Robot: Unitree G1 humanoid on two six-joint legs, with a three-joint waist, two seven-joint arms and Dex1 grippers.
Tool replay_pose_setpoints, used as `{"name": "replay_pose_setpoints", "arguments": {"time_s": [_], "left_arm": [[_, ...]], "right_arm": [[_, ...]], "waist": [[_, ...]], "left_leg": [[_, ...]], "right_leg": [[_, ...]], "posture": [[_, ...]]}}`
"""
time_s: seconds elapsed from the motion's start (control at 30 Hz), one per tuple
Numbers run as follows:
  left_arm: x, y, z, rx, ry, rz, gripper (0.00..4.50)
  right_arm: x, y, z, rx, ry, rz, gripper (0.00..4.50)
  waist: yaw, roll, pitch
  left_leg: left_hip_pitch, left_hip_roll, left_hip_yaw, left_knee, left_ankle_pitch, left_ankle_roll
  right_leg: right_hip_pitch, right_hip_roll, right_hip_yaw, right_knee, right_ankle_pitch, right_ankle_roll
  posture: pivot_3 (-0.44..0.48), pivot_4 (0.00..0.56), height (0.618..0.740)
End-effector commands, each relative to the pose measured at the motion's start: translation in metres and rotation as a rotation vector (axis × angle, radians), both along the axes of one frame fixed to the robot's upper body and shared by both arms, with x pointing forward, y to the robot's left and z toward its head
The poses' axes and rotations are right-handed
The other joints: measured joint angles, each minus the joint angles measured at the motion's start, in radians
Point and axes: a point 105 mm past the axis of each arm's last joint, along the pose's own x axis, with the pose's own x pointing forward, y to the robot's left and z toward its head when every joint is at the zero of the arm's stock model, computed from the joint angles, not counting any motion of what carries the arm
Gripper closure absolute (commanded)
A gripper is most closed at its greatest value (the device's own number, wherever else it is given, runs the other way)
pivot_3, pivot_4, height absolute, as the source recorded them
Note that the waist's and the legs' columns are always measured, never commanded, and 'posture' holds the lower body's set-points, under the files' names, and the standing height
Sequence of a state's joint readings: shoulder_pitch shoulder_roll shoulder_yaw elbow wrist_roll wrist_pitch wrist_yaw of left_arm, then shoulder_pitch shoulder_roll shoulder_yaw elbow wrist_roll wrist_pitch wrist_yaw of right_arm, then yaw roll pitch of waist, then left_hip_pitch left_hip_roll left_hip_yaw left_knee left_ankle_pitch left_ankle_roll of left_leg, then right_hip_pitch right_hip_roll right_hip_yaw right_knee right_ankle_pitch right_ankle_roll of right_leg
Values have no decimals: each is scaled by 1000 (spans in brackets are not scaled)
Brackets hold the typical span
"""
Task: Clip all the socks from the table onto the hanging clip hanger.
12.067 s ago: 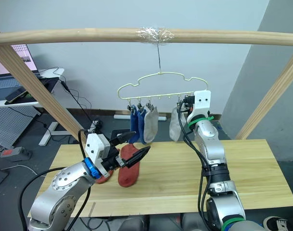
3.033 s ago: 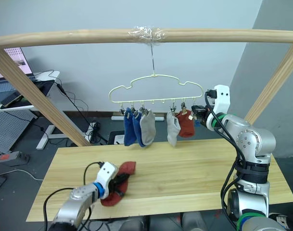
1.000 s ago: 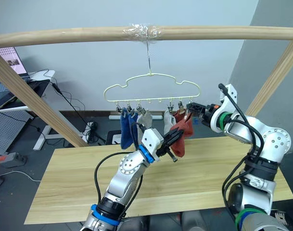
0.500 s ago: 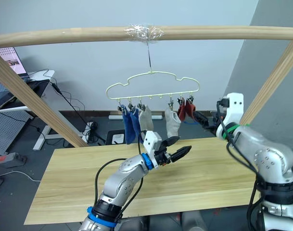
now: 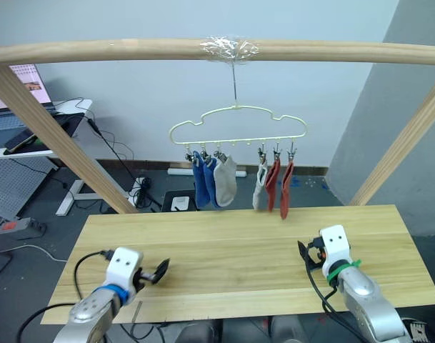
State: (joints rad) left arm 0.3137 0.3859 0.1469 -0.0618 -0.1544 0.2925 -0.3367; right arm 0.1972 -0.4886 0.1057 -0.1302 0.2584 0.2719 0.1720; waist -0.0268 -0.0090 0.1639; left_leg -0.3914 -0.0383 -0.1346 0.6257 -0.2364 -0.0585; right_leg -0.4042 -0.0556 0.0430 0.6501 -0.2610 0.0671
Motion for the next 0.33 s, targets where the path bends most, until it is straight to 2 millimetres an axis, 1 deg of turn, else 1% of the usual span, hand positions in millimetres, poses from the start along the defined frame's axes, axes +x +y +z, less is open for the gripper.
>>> {"name": "replay_pose_setpoints", "arguments": {"time_s": [0.03, 0.1, 0.23, 0.33], "left_arm": [[-5, 5, 3, 5, -32, 33, 10], [-7, 9, 3, 22, -37, 52, 10], [-7, 16, 6, -38, -60, 88, 10], [-6, 15, 6, -73, -54, 75, 10]], "right_arm": [[-3, -13, 3, -38, -55, -20, 0], [-5, -19, 2, -26, -56, -49, 0], [-4, -28, 4, -44, -70, -68, 0], [-3, -29, 5, -42, -77, -72, 0]], "waist": [[12, -2, -2], [23, -5, -6], [26, -5, -22], [26, -7, -32]], "left_leg": [[0, 0, 0, 0, 0, 0], [0, 0, 0, 0, 0, 0], [0, 0, 0, 0, 0, 0], [1, 1, 1, 0, 0, 0]], "right_leg": [[1, 0, -1, 0, 0, 0], [1, 0, -1, -1, 0, -1], [1, 0, -1, -1, 1, -2], [1, 0, -1, -1, 1, -1]], "posture": [[24, 92, 740], [22, 83, 740], [21, 59, 740], [20, 55, 740]]}}
